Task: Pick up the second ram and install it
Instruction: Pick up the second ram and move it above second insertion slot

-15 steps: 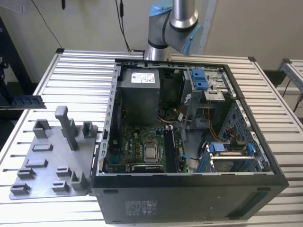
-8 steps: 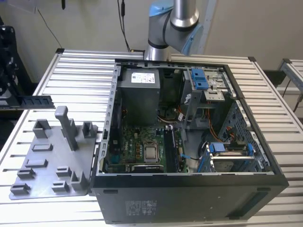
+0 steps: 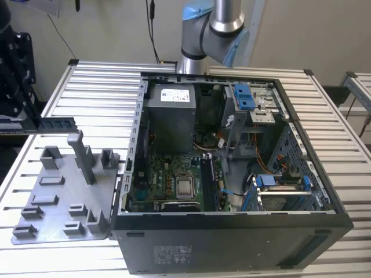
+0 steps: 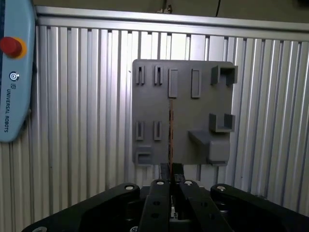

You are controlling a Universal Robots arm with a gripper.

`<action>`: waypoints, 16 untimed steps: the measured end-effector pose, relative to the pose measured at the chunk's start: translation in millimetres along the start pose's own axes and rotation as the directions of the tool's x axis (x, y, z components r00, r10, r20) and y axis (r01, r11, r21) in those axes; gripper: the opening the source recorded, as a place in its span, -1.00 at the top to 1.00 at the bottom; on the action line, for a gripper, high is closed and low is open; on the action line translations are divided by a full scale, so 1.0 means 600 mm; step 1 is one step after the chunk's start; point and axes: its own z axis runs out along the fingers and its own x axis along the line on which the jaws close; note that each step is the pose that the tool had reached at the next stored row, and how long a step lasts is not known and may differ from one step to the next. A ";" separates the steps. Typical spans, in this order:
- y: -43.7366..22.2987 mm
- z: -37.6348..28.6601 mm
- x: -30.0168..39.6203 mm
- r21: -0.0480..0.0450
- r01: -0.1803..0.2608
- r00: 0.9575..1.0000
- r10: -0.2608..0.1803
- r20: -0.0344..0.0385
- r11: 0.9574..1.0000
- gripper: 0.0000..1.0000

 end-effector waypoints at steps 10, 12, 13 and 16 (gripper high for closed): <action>-0.034 0.000 0.001 0.000 0.000 1.000 0.000 0.000 1.000 0.73; -0.040 0.000 0.001 0.000 0.000 1.000 0.000 0.000 1.000 0.73; -0.042 0.000 0.001 0.000 0.000 1.000 0.000 0.000 1.000 0.73; -0.050 0.000 0.001 0.000 0.000 1.000 0.000 0.000 1.000 0.73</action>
